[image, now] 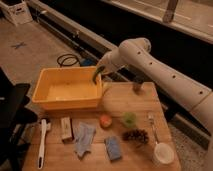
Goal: Place pepper in tray
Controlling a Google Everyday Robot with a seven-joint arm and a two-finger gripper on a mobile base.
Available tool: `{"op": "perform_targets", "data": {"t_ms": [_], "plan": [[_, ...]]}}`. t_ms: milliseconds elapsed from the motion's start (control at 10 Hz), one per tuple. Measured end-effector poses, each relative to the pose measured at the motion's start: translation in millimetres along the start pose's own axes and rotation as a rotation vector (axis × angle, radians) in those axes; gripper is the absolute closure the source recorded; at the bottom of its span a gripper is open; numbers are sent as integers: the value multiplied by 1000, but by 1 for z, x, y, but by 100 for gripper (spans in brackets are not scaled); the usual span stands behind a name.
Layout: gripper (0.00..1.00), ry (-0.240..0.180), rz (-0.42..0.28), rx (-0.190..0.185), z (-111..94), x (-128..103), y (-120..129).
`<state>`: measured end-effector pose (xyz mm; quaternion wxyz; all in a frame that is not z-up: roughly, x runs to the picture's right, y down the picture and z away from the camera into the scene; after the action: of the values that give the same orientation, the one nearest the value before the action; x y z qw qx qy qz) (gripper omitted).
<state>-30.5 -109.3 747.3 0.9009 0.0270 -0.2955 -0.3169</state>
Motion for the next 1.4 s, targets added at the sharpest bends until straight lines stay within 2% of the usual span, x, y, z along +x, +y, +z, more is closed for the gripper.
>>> {"op": "perform_targets", "data": {"t_ms": [200,300,500,700,1400], "plan": [[100,-34,-64,-10,23,-18,-17],[100,-51,-100,-34,39,-27,-19],[100,-61,-112,-83,66,-26,-9],[100,-69,-96,-120,92,-23,-6],[100,-68,-95,-122,94,-18,-5]]}}
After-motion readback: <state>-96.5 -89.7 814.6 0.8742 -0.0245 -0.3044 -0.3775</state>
